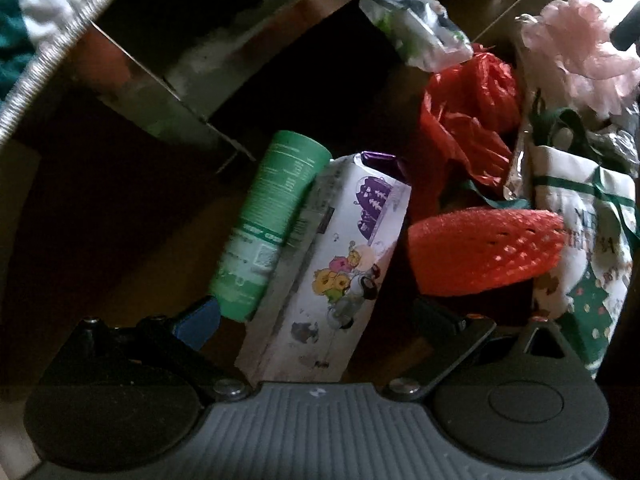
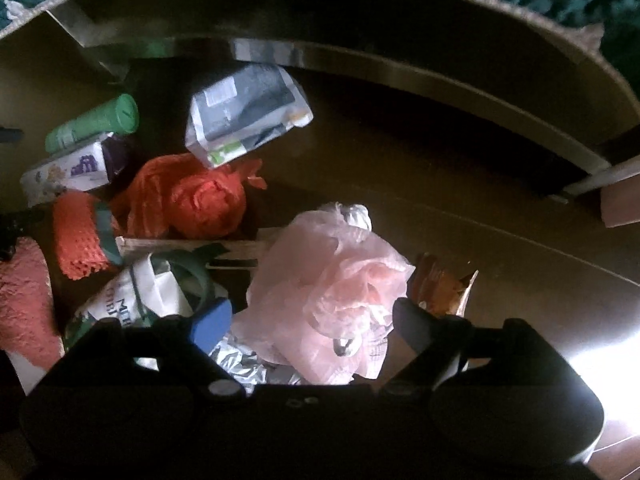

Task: Collect trash
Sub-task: 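Grasp the white cartoon milk carton with the left gripper while the right gripper grasps the pink plastic bag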

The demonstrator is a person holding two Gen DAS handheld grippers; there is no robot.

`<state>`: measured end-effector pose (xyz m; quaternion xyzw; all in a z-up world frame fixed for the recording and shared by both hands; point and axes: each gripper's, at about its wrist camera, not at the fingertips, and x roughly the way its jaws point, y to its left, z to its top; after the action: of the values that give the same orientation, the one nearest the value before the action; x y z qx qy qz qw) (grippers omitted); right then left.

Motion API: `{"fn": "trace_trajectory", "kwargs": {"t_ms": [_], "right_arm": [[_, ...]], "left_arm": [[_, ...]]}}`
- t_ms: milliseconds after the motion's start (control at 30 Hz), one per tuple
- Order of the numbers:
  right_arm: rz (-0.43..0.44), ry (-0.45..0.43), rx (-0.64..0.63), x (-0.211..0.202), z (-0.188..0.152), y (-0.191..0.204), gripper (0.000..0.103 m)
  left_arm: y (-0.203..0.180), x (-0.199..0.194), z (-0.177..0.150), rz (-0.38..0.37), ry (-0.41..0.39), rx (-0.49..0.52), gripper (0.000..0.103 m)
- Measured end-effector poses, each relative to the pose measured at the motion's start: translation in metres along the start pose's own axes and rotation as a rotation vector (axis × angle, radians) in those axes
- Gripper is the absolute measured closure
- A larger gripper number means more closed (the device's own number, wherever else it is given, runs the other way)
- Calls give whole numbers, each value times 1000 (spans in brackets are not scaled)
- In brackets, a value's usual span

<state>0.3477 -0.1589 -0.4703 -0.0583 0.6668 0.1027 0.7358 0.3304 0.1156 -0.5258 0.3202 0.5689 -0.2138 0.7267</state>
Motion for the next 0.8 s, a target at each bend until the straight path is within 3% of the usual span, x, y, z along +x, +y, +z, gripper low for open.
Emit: {"fn": "trace_trajectory", "kwargs": {"t_ms": [267, 367, 533, 567, 600, 800], "right_arm": [[-1, 8, 6, 21, 6, -3, 19], [-6, 8, 22, 30, 11, -5, 21], [-25, 11, 22, 39, 14, -6, 33], [-34, 13, 16, 41, 14, -5, 35], [-47, 16, 10, 43, 14, -5, 39], [-109, 22, -30, 41, 12, -4, 67]], "left_arm": [[0, 30, 0, -12, 34, -35, 1], [2, 40, -2, -19, 53, -42, 8], [3, 45, -4, -13, 59, -65, 19], [3, 45, -4, -8, 59, -67, 26], [4, 45, -4, 0, 61, -70, 35], [7, 39, -6, 45, 57, -103, 50]]}}
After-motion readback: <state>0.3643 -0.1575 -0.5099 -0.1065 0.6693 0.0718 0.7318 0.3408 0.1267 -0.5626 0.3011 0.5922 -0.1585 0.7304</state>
